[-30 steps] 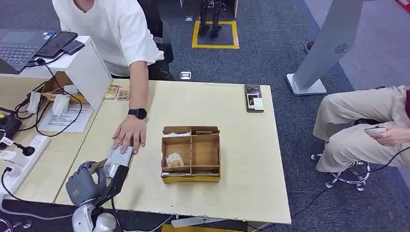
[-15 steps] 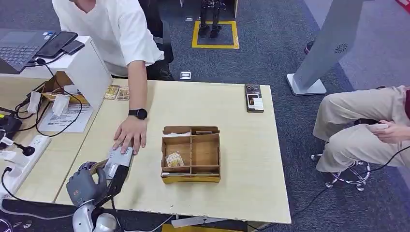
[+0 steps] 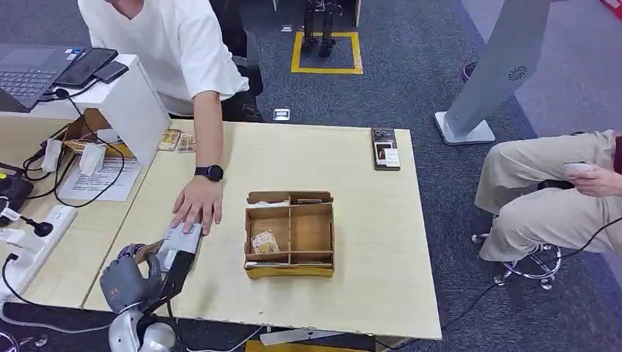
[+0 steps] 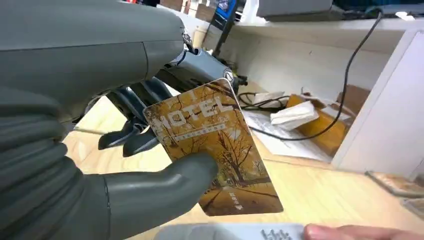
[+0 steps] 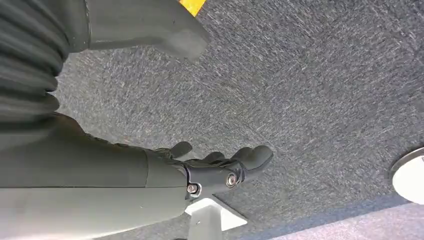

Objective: Pass the card to the sensor for recognition and then transmit it.

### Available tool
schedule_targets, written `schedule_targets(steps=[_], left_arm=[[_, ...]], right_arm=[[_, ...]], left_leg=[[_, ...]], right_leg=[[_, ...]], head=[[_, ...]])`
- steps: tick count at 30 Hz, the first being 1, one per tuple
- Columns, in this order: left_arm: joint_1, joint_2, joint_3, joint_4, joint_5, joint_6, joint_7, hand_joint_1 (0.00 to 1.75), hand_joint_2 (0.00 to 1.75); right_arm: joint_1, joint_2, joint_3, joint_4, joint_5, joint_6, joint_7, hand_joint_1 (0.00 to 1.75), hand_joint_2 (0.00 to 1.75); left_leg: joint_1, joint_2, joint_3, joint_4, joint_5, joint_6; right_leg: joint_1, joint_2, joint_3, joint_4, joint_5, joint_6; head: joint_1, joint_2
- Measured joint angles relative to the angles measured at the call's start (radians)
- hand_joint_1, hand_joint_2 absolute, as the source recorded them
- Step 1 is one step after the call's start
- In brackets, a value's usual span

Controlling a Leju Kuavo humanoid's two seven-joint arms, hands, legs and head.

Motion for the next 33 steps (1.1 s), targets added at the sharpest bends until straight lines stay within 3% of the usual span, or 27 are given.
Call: schedule_targets(steps=[13, 25, 30, 33], left_arm=[[-0.001, 0.003, -0.185, -0.056, -0.032, 0.0, 0.083, 1.75, 1.75], [0.006, 0.005, -0.199, -0.029, -0.134, 0.0, 0.124, 1.75, 1.75], [0.021, 0.012, -0.219, 0.003, -0.155, 0.0, 0.227, 1.75, 1.75], [0.026, 0.014, -0.229, 0.015, -0.162, 0.0, 0.23, 1.75, 1.75]], right_arm=[[0.0, 0.0, 0.0, 0.003, -0.016, 0.0, -0.011, 0.0, 1.75], [0.0, 0.0, 0.0, 0.012, -0.018, 0.0, -0.014, 0.0, 1.75], [0.001, 0.0, 0.0, 0.015, -0.027, 0.0, -0.018, 0.0, 1.75], [-0.001, 0.0, 0.0, 0.016, -0.024, 0.0, -0.018, 0.0, 1.75]], left_leg=[[0.0, 0.0, 0.0, 0.0, 0.0, 0.0], [0.0, 0.0, 0.0, 0.0, 0.0, 0.0], [0.0, 0.0, 0.0, 0.0, 0.0, 0.0], [0.0, 0.0, 0.0, 0.0, 0.0, 0.0]], right_leg=[[0.0, 0.0, 0.0, 0.0, 0.0, 0.0], [0.0, 0.0, 0.0, 0.0, 0.0, 0.0], [0.0, 0.0, 0.0, 0.0, 0.0, 0.0], [0.0, 0.0, 0.0, 0.0, 0.0, 0.0]], head=[[0.0, 0.0], [0.0, 0.0], [0.0, 0.0], [0.0, 0.0]])
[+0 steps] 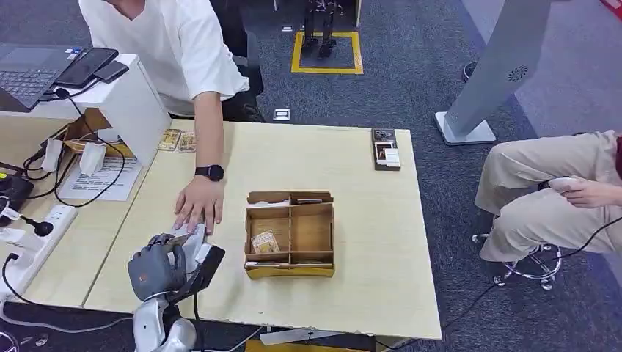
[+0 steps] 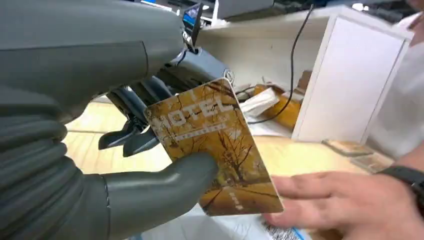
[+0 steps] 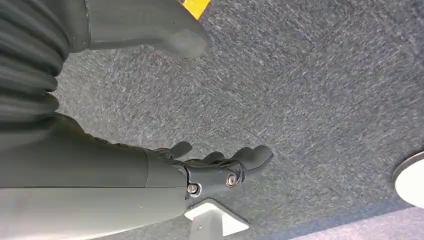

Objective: Pass the card to the sensor for recognition and then transmit it.

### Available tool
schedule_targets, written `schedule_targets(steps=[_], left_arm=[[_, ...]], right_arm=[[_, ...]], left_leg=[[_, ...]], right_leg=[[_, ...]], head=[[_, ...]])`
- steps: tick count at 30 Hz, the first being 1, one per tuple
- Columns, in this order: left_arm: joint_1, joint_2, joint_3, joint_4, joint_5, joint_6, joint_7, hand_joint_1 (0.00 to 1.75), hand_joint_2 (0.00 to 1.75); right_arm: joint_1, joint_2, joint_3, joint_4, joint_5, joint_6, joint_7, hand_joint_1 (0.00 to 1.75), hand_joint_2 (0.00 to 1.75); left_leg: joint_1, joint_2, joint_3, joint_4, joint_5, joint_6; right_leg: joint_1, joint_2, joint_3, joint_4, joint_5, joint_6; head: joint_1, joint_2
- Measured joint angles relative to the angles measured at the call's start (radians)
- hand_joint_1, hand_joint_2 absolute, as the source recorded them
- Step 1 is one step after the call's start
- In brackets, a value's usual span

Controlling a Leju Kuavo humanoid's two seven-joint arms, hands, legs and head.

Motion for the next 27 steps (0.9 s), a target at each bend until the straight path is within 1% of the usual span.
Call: schedule_targets(steps=[7, 12, 18, 27], left_arm=[[0.0, 0.0, -0.005, 0.021, -0.053, 0.001, 0.007, 1.75, 1.75], [-0.001, 0.0, -0.005, 0.044, -0.067, 0.002, 0.023, 1.75, 1.75], [-0.016, 0.004, -0.043, 0.133, -0.084, 0.002, 0.07, 1.75, 1.75], [-0.051, 0.005, -0.088, 0.236, -0.085, 0.002, 0.094, 1.75, 1.75]], right_arm=[[0.0, 0.0, 0.0, 0.0, 0.001, 0.0, -0.006, 0.0, 1.75], [0.0, 0.0, 0.0, 0.0, 0.005, 0.0, -0.006, 0.0, 1.75], [0.0, 0.0, 0.0, 0.003, 0.005, 0.0, -0.012, 0.0, 1.75], [0.0, 0.0, 0.0, 0.01, 0.006, 0.0, -0.013, 0.0, 1.75]], left_leg=[[0.0, 0.0, 0.0, 0.0, 0.0, 0.0], [0.0, 0.0, 0.001, 0.0, 0.0, 0.0], [0.0, 0.0, 0.003, 0.0, 0.0, 0.0], [0.0, 0.0, 0.01, -0.001, -0.001, 0.001]], right_leg=[[0.0, 0.0, 0.0, 0.0, 0.0, 0.0], [0.0, 0.0, 0.0, 0.0, 0.0, 0.0], [0.0, -0.001, 0.003, 0.0, 0.0, 0.0], [0.0, -0.001, 0.011, 0.0, -0.001, 0.0]], head=[[0.0, 0.0], [0.0, 0.0], [0.0, 0.0], [-0.001, 0.0]])
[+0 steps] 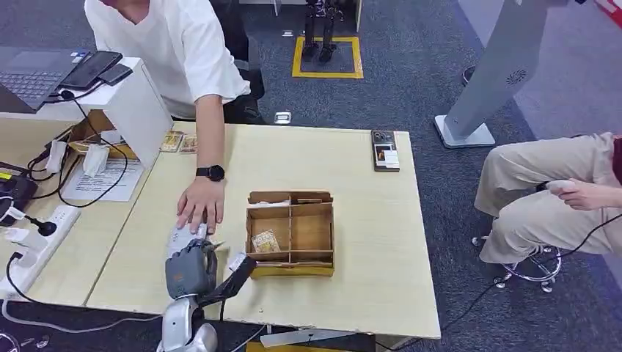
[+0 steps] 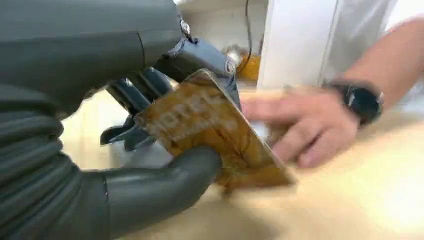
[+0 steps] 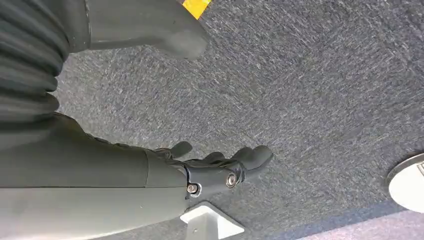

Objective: Pass the card to the sensor for recognition and then transmit it.

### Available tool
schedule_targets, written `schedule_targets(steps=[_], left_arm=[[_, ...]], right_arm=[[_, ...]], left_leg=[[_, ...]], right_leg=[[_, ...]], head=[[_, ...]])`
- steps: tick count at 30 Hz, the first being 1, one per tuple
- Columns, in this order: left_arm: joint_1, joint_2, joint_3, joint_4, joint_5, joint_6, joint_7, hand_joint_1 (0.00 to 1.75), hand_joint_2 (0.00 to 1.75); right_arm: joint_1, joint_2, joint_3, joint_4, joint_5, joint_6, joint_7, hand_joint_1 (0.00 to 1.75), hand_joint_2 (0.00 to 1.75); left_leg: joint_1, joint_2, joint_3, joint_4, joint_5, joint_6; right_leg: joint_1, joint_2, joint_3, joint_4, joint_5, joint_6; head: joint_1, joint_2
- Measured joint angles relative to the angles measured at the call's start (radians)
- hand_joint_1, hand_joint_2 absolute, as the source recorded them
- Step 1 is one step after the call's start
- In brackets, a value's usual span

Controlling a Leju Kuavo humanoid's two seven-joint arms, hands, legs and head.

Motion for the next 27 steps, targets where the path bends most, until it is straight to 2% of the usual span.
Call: schedule_targets(steps=[14, 19, 24, 26, 27], left_arm=[[-0.006, 0.001, -0.016, 0.044, 0.007, 0.001, 0.01, 1.75, 1.75], [-0.004, 0.002, -0.025, 0.038, 0.065, 0.001, -0.002, 1.75, 1.75], [0.025, 0.0, -0.024, -0.033, 0.171, 0.002, -0.099, 1.75, 1.75], [0.042, -0.002, -0.005, -0.079, 0.249, 0.002, -0.203, 1.75, 1.75], [0.049, -0.003, 0.016, -0.11, 0.354, 0.002, -0.289, 1.75, 1.75]], right_arm=[[0.001, 0.0, 0.0, 0.002, 0.002, 0.0, 0.0, 0.0, 1.75], [0.001, 0.0, 0.0, 0.003, 0.003, 0.0, 0.002, 0.0, 1.75], [0.002, 0.0, 0.0, 0.002, 0.005, 0.0, 0.015, 0.0, 1.75], [0.003, 0.0, 0.0, 0.0, 0.008, 0.0, 0.019, 0.0, 1.75], [0.005, 0.0, 0.0, -0.003, 0.009, 0.0, 0.019, 0.0, 1.75]], left_leg=[[0.0, -0.002, 0.0, 0.0, 0.0, 0.0], [0.0, -0.002, 0.001, 0.0, 0.0, 0.0], [0.0, -0.002, 0.001, 0.0, 0.001, 0.0], [0.0, -0.001, 0.0, 0.0, 0.001, -0.001], [0.0, -0.001, -0.001, 0.0, 0.001, -0.001]], right_leg=[[0.0, -0.002, 0.001, 0.0, 0.0, 0.0], [0.0, -0.002, 0.002, 0.0, 0.0, 0.0], [0.0, -0.002, 0.001, 0.0, 0.0, 0.0], [0.0, -0.001, 0.0, 0.0, 0.0, 0.0], [0.0, -0.001, -0.002, 0.0, 0.0, 0.0]], head=[[0.001, 0.0], [0.001, 0.0], [0.0, 0.0], [0.001, 0.0], [0.001, 0.0]])
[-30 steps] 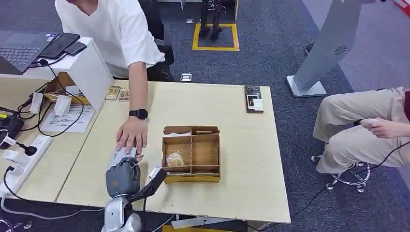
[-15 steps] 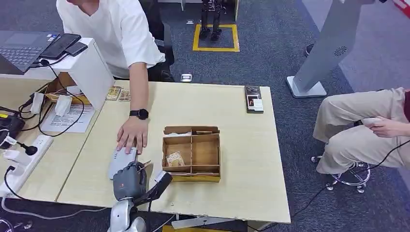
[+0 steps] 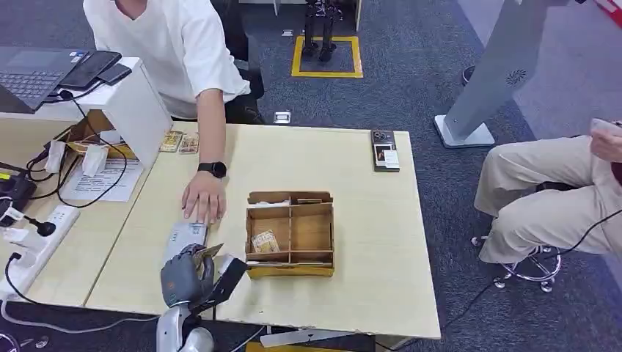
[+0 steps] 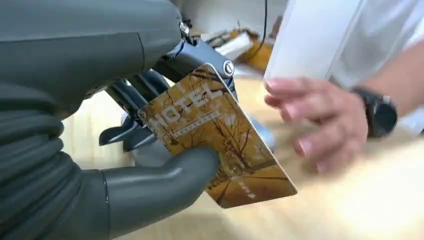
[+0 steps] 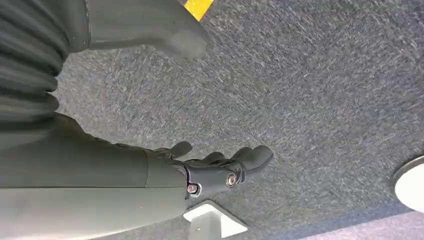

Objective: Pass the card to the sensor for recognition and then transmit it.

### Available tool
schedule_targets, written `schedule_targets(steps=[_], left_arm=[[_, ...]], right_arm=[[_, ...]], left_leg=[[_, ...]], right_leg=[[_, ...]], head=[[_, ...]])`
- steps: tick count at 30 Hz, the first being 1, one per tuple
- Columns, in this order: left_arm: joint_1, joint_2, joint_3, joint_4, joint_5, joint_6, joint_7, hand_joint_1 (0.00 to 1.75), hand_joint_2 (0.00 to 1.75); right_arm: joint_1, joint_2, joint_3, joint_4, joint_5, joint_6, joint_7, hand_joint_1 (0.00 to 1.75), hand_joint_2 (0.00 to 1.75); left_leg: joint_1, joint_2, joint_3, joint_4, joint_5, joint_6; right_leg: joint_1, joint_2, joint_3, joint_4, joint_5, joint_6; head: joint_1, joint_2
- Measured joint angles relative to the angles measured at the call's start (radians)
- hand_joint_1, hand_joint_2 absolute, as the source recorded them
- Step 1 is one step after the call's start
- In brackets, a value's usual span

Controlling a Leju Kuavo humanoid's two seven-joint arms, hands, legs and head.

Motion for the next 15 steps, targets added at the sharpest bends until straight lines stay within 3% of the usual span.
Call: schedule_targets(steps=[3, 4, 5, 15], left_arm=[[0.009, -0.001, 0.015, -0.068, 0.317, 0.0, -0.179, 1.75, 1.75], [0.009, -0.002, 0.014, -0.077, 0.362, 0.0, -0.201, 1.75, 1.75], [0.009, -0.003, 0.006, -0.111, 0.496, -0.001, -0.254, 1.75, 1.75], [-0.001, -0.002, -0.111, -0.26, 0.688, -0.029, -0.27, 1.75, 1.75]], right_arm=[[0.001, 0.0, 0.0, -0.008, 0.005, 0.0, 0.001, 0.0, 1.75], [0.002, 0.0, 0.0, -0.008, 0.005, 0.0, 0.001, 0.0, 1.75], [0.001, 0.0, 0.0, -0.01, 0.008, 0.0, -0.001, 0.0, 1.75], [0.002, 0.005, 0.0, -0.016, 0.015, 0.0, -0.018, 0.0, 1.75]], left_leg=[[0.0, 0.0, -0.001, 0.0, 0.0, 0.0], [0.0, 0.0, -0.001, 0.0, 0.0, 0.0], [0.0, 0.0, -0.002, 0.0, 0.0, 0.0], [0.0, 0.0, -0.004, 0.0, 0.0, 0.0]], right_leg=[[0.0, 0.0, -0.002, 0.0, 0.0, 0.0], [0.0, 0.0, -0.002, 0.0, 0.0, 0.0], [0.0, 0.0, -0.003, 0.0, 0.0, 0.0], [0.0, 0.0, -0.005, 0.0, 0.0, 0.0]], head=[[0.0, 0.0], [0.0, 0.0], [0.0, 0.0], [0.0, 0.0]])
